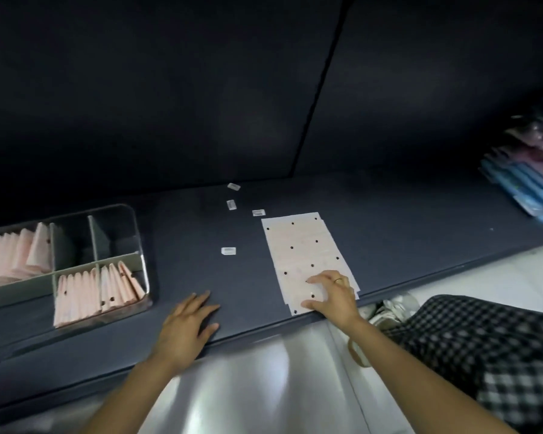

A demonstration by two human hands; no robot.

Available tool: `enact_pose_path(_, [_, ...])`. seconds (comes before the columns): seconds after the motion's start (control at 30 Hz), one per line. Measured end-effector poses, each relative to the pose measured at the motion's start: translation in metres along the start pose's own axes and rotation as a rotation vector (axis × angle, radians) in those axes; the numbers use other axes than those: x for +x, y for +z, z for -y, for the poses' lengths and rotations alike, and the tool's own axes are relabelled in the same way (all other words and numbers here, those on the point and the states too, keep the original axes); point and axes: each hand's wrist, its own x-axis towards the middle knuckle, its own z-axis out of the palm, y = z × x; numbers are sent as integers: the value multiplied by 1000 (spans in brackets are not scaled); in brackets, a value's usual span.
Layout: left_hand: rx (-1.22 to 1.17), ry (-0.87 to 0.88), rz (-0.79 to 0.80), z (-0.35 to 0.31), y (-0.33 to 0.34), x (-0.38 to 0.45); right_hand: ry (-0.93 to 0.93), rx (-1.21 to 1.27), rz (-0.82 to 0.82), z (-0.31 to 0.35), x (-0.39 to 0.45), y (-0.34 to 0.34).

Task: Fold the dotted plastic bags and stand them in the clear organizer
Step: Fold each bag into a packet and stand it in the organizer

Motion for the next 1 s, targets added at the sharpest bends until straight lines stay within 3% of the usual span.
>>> enact_pose_path(0.23, [24,-16,71,-11,1,14,44,130,-127,-3,12,8])
enact_pose_path(0.4, [-39,11,39,-24,-2,18,-106,191,-118,12,10,3])
enact_pose_path(0.53, [-159,117,-22,-37,-6,17,-249,273,111,52,2,3])
enact_pose_path(0.63, [-208,127,-58,-44,-9,14,-249,373,330,79,-8,7])
enact_pose_path(0.77, [-168,160,-146,-39,-14,5,-274,379,476,103,-16,10])
enact_pose_path(0.9, [-290,54,-144,-23,-15,-7,-274,387,654,117,-19,2])
enact_pose_path(1.0, [-566,-110,-151,-9,-14,-8,-180,438,695,115,-12,-14])
